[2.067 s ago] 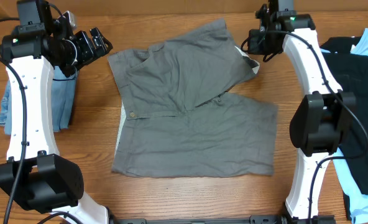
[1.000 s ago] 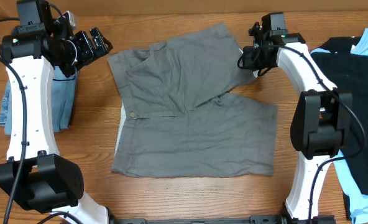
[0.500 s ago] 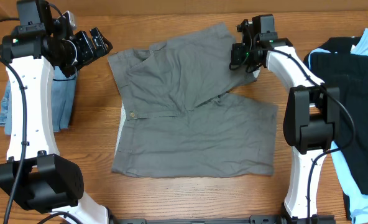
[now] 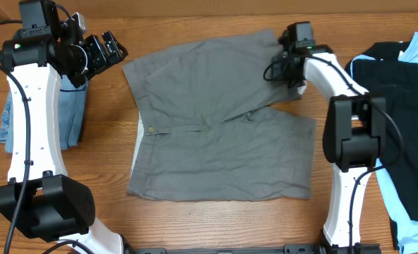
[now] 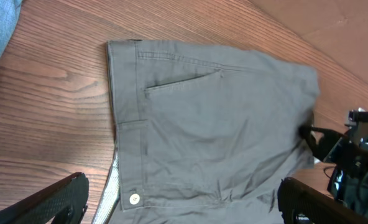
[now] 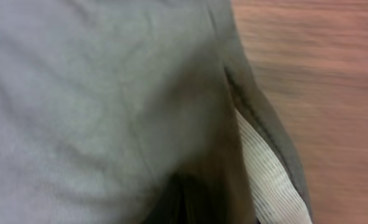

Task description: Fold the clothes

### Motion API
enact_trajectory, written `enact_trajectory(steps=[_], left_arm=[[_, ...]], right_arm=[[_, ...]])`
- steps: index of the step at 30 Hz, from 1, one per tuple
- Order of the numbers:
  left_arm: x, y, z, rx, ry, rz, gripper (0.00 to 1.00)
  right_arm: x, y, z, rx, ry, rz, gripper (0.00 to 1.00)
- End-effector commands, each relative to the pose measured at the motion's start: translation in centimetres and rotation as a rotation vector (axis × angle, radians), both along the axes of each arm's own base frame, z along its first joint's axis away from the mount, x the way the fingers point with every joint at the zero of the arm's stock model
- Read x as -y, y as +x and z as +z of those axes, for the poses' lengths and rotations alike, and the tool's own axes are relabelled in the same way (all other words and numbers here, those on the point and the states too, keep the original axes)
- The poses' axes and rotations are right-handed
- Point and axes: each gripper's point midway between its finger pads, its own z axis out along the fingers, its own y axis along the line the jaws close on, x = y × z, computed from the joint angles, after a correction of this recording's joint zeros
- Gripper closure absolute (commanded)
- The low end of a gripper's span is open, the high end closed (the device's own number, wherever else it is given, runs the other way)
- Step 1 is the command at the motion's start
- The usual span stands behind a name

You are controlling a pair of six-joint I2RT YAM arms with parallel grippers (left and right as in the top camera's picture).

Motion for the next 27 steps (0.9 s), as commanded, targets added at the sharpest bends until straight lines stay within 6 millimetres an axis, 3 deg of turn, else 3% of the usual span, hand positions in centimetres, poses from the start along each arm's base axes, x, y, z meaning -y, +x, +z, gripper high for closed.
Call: enact_trajectory(steps=[1,5,8,10,13,15,17,19,23,27], left_arm=[[0.2,0.1,-0.2,-0.006,0.000,0.002,0.00],[0.2,0.1,-0.2,-0.007,0.000,0.002,0.00],[0.2,0.1,-0.2,-0.007,0.000,0.002,0.00],[0.2,0.1,-0.2,-0.007,0.000,0.002,0.00],[0.2,0.1,-0.2,-0.006,0.000,0.002,0.00],[0.2,0.1,-0.2,-0.007,0.000,0.002,0.00],[0.2,0.1,-0.2,-0.007,0.000,0.002,0.00],[0.2,0.1,-0.2,-0.007,0.000,0.002,0.00],[0.2,0.1,-0.2,-0.007,0.000,0.002,0.00],[0.2,0.1,-0.2,-0.007,0.000,0.002,0.00]], right_arm=[[7.4,-4.4,-4.7,-0.197,-0.078,-0.246,0.96],[7.3,-5.2,-4.8,-0.232,-0.023,-0.247,0.96],[6.3,-3.7,-2.7,-0.183,-0.021,-0.225,0.96],[5.5,-2.3,0.2,-0.129,-0.017,-0.212,0.96],[5.3,-1.2,6.8,-0.064,-0.003,-0.228,0.96],[5.7,-1.4,11.4,-0.027,0.003,-0.240,0.96],[6.6,-3.1,16.7,0.006,0.016,-0.274,0.96],[7.5,-5.5,20.5,0.019,0.027,-0.301,0.92],[9.5,-11.8,25.1,-0.023,0.055,-0.435,0.89],[11.1,-17.4,27.7,-0.082,0.071,-0.550,0.89]])
